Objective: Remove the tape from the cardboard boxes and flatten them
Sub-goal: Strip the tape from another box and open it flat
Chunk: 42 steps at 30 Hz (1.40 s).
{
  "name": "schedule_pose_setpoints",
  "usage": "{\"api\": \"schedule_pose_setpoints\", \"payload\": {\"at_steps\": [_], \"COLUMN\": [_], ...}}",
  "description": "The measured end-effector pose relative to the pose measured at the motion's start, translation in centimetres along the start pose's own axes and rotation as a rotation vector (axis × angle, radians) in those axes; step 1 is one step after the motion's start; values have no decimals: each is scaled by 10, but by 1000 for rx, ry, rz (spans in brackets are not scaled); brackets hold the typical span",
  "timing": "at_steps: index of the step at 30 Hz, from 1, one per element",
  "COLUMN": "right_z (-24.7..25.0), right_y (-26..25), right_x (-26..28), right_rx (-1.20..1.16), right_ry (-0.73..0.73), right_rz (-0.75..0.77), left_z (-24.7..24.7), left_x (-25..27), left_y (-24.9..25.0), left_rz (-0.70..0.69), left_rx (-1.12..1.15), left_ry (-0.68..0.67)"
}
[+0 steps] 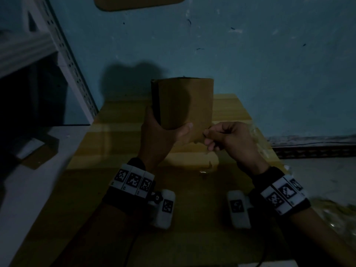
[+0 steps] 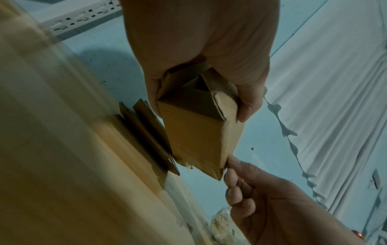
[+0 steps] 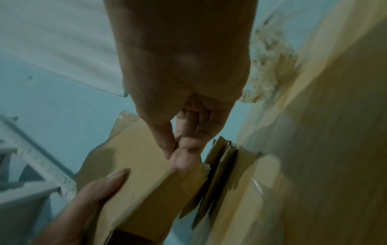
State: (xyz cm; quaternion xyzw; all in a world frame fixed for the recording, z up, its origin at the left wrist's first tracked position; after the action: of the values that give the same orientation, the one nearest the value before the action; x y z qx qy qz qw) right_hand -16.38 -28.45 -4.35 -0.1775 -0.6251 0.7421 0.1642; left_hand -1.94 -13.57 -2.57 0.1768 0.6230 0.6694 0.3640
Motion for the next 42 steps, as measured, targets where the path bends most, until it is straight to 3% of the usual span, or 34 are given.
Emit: {"api": "schedule_pose_setpoints", "payload": {"at_steps": [11, 21, 31, 35, 38, 42], "right_z": [4, 3, -2, -3, 0, 13], "right_y": [-13, -19, -23, -24, -22, -16], "right_x": [2, 4, 4, 3, 1, 0], "right_rx": [-102, -143, -415, -462, -470, -282], "right_ry": [-8, -53, -208, -244, -216, -28], "right_rz": [130, 193, 305, 302, 273, 248], "left_z": [11, 15, 4, 4, 9, 15], "left_x": [-1, -2, 0, 0, -1, -2], "left_y": [1, -2, -5, -9, -11, -7], "left_rz": [23, 69, 157, 188, 196, 160], "left_rx": [258, 326, 492, 517, 494, 464], "left_ry": [-18, -38, -233, -237, -183, -117]}}
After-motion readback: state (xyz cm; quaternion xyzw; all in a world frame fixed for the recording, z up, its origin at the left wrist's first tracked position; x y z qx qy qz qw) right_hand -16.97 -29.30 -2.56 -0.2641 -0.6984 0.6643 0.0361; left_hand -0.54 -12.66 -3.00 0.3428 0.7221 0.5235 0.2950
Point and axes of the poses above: each hand's wrist, its own x-axis away from the middle knuckle, its own z-axis out of the back of the hand, y = z × x, the point moved 7 cm from there along -x, towards the middle knuckle, and after that the axes turned 14 degrees about -y, right-handed, at the moved point
